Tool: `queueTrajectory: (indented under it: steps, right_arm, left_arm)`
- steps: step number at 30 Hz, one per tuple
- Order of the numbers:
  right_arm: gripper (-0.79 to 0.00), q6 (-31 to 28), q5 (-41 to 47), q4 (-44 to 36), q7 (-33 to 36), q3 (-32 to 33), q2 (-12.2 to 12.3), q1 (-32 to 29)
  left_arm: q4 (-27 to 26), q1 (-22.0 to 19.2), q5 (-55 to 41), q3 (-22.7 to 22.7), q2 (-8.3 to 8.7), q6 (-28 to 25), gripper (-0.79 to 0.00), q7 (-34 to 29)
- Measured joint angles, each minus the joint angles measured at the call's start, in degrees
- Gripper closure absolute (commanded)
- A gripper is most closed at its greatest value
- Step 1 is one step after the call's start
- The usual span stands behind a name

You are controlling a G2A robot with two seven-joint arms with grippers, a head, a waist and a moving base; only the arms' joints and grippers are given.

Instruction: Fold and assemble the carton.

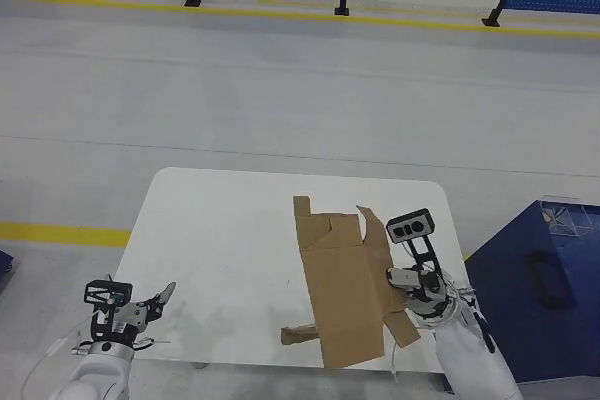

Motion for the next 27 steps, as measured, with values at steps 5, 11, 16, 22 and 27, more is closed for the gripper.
queueTrajectory:
  steps: [5, 11, 16, 22, 27]
  right_arm:
    - [0.000, -14.8, -12.3, -4.2, -6.8, 4.8, 0.1, -1.8]
    - [0.000, -21.4, -21.4, -5.7, -13.4, 5.7, 0.0, -2.8]
    - [0.000, -21.3, -21.2, -5.7, -13.3, 5.7, 0.0, -2.8]
    - [0.000, -24.0, -26.8, -9.7, -16.0, 8.5, 0.4, -1.7]
    - [0.000, -36.3, -61.4, -20.4, -28.3, 18.0, 1.4, -3.0]
  left_arm:
    - [0.0, 0.0, 0.0, 0.0, 0.00, 0.0, -0.785, 0.0]
    - [0.0, 0.0, 0.0, 0.0, 0.00, 0.0, -0.785, 0.0]
    - [0.0, 0.0, 0.0, 0.0, 0.00, 0.0, -0.785, 0.0]
    - [0.0, 0.0, 0.0, 0.0, 0.00, 0.0, -0.785, 0.0]
    - [0.0, 0.0, 0.0, 0.0, 0.00, 0.0, -0.785, 0.0]
